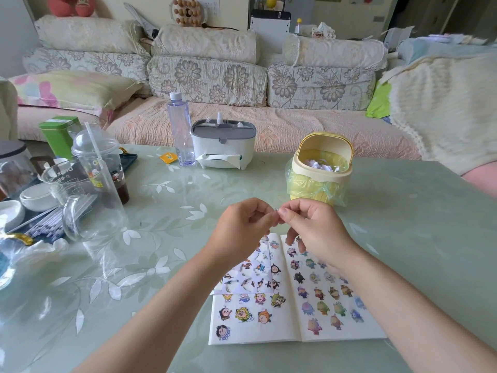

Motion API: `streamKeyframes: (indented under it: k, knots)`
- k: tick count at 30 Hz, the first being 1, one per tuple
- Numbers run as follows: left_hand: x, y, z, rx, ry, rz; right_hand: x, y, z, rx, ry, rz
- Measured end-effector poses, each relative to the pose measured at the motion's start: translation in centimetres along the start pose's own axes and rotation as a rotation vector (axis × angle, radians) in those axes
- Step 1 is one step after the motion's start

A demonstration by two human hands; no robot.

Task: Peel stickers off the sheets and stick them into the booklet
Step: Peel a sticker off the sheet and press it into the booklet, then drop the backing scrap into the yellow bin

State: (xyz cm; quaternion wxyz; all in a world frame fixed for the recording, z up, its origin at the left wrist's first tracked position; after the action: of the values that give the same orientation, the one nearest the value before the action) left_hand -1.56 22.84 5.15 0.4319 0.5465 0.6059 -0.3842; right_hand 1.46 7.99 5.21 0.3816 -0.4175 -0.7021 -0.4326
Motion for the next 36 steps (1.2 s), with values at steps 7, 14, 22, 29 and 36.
streamKeyframes:
  k: [7, 14, 22, 29, 36]
  knots:
    - [-0.4, 1.8, -0.3, -0.086, 0.126, -0.018, -1.2, 1.3, -3.3, -0.135, -0.088, 0.024]
    - [0.3, 3.2, -0.4, -0.059, 0.01, -0.072, -0.7, 6.2, -8.8, -0.434, -0.442, -0.029]
    - [1.1, 3.8, -0.8, -0.061, -0.003, -0.088, -0.3, 12.1, -10.6, -0.435, -0.816, -0.027]
    - [1.5, 3.5, -0.5, -0.017, -0.155, -0.172, 2.1, 9.9, -7.1, -0.296, -0.736, -0.201]
    - [2.7, 1.6, 0.4, 0.091, -0.38, -0.345, 4.0, 2.1, -0.8, 0.076, -0.663, -0.338]
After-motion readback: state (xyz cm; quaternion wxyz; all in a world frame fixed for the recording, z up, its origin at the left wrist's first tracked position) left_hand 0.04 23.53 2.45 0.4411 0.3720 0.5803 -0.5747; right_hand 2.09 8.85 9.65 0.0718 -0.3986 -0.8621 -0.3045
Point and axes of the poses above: each hand's wrist, its own y-axis towards the middle knuckle, its own z-axis out of the palm, x = y × z, the point moved 9 cm from there along y, towards the middle knuckle, and after that the axes turned 9 degrees about -z, right-handed, at the moved point
